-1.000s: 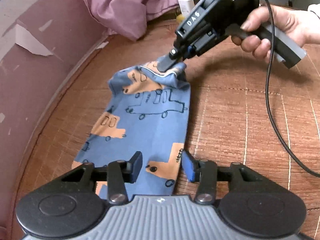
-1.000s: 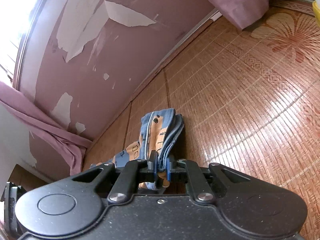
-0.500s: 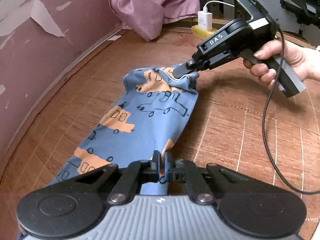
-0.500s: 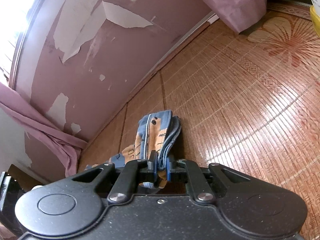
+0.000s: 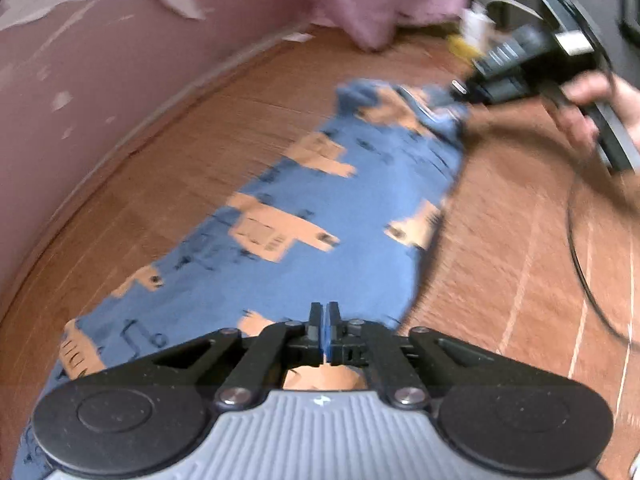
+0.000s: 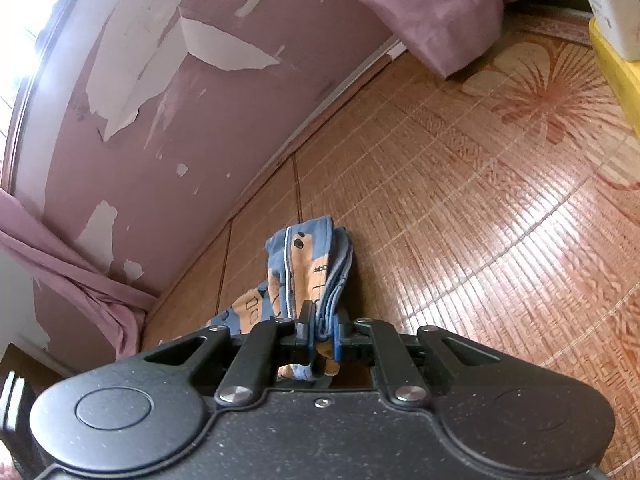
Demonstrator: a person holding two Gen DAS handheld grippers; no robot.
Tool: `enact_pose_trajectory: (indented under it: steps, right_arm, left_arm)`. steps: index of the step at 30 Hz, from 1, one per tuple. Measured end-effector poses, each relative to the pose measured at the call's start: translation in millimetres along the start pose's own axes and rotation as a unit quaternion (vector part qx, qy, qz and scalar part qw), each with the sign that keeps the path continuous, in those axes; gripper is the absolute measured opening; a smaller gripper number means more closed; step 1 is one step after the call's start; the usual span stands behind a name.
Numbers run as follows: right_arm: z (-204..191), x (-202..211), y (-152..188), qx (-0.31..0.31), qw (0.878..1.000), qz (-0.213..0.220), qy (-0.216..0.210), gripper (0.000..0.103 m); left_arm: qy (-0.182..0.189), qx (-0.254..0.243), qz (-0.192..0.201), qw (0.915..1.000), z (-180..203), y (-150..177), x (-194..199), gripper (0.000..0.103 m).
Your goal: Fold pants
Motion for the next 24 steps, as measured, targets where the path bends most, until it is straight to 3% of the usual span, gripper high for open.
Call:
enact_pose_trajectory:
  steps: [1, 3, 6, 9, 12, 15, 19, 20, 22, 24]
  right_arm:
    - [0.6, -0.4, 0.0, -0.002, 1.0, 0.0, 0.002, 0.009]
    - [0.7, -0.2, 0.0, -0.006, 1.0, -0.002, -0.002, 0.013]
    - [-3.5, -0.6, 0.8, -0.01, 1.0, -0.008, -0.014, 0.022]
    - [-7.5, -2.5, 2.9, 0.005, 1.0, -0.015, -0.012, 0.023]
    - [-6.0, -4.3, 3.4, 0.0, 1.0, -0.018, -0.014, 0.024]
    - [-1.4, -5.7, 2.5, -0.01, 1.0, -0.019, -0.011, 0.024]
    - [4.0, -4.4, -0.5, -0.021, 1.0, -0.016, -0.012, 0.023]
    - [4.0, -4.1, -0.9, -0.022, 1.0, -0.015, -0.013, 0.02]
    - [2.1, -3.9, 0.3, -0.02, 1.0, -0.018, -0.014, 0.019]
    - [2.0, -3.6, 0.8, -0.019, 0.999, -0.022, -0.016, 0.019]
  left_arm:
    - [-0.01, 0.015, 0.003, 0.9998, -6.9, -1.9, 0.9, 0.034]
    - [-0.047, 0.047, 0.008, 0.9977, -22.9, -4.9, 0.0, 0.058]
    - [-0.071, 0.078, -0.001, 0.9944, -40.8, -5.2, -9.1, 0.057]
    - [-0.067, 0.105, -0.005, 0.9922, -47.2, -9.5, -17.0, 0.057]
    - [-0.04, 0.102, 0.019, 0.9938, -40.9, -27.0, -19.6, 0.063]
    - [0.026, 0.075, 0.051, 0.9956, -18.4, -44.3, -18.1, 0.073]
    - [0.075, -0.031, 0.067, 0.9945, 25.6, -51.0, -13.5, 0.073]
    - [0.076, -0.056, 0.057, 0.9939, 35.4, -48.5, -15.3, 0.065]
    - [0.076, -0.079, 0.036, 0.9933, 47.3, -41.7, -20.1, 0.035]
    - [0.076, -0.076, 0.016, 0.9941, 49.1, -35.8, -23.9, 0.029]
Point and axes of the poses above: each gripper's, at about its wrist camera, not at the fingertips, and x roughly against the way its jaws point, z to its right, y to its underside, the point moved 4 cm from there along -x, roughly the way its jaws point, and after that the axes turned 4 degrees about z, right-handed, at the moved point
